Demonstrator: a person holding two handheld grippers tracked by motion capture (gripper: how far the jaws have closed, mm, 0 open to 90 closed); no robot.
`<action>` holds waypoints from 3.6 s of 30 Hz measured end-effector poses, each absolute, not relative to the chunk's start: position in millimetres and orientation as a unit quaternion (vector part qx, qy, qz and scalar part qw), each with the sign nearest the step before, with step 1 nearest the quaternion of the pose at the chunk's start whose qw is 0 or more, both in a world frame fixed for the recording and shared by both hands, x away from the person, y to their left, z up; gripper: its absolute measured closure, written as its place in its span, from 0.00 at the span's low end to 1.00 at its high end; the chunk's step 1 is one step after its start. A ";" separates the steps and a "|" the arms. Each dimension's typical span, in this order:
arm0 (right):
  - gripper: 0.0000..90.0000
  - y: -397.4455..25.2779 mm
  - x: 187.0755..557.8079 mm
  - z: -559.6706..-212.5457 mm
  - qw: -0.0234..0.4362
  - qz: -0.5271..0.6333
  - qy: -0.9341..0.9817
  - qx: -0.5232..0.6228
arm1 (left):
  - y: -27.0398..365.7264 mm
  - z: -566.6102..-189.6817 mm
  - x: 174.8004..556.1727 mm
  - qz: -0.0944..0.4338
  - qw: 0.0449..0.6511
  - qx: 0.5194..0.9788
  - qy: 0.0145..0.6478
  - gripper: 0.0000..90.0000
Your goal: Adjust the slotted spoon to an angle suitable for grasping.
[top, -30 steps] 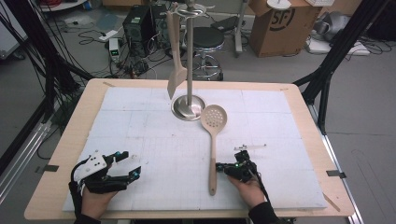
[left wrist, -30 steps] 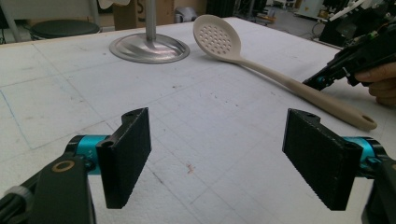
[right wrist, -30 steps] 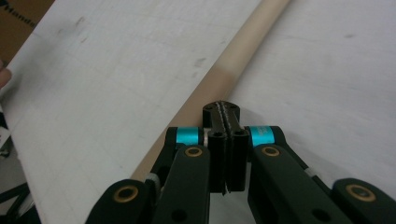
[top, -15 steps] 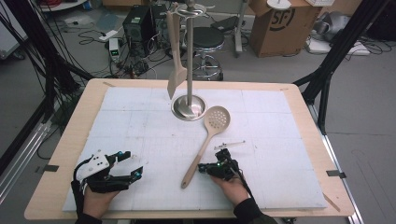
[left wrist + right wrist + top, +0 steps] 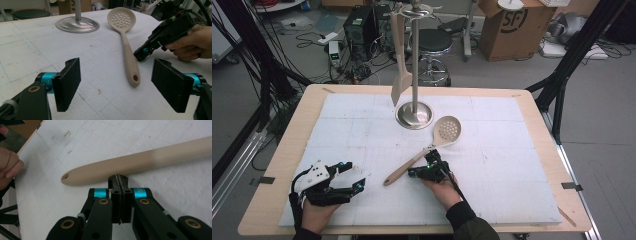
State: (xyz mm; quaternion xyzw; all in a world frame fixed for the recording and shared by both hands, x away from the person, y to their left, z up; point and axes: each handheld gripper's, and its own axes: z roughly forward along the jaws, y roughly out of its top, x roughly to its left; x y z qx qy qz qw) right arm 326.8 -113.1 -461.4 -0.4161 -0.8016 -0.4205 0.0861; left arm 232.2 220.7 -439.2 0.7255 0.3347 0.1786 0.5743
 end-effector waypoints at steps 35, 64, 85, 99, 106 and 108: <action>1.00 -128.5 411.9 -439.4 0.013 -0.413 -0.768 -0.490 | 230.1 -439.8 229.8 0.180 0.579 0.717 0.344 0.27; 1.00 -193.7 382.9 -447.8 -0.011 -0.368 -0.769 -0.523 | 231.0 -440.0 225.7 0.185 0.574 0.720 0.345 0.27; 1.00 -238.4 337.4 -451.8 0.003 -0.388 -0.740 -0.549 | 228.4 -440.4 225.9 0.184 0.572 0.722 0.343 0.27; 1.00 -217.9 312.4 -446.5 0.043 -0.468 -0.735 -0.488 | 225.9 -440.7 227.9 0.182 0.570 0.725 0.341 0.27; 1.00 -161.6 300.5 -454.8 0.092 -0.454 -0.773 -0.432 | 226.6 -440.3 227.9 0.183 0.572 0.724 0.339 0.27; 1.00 -145.4 298.0 -456.4 0.107 -0.449 -0.784 -0.415 | 227.0 -440.1 227.5 0.182 0.572 0.723 0.341 0.27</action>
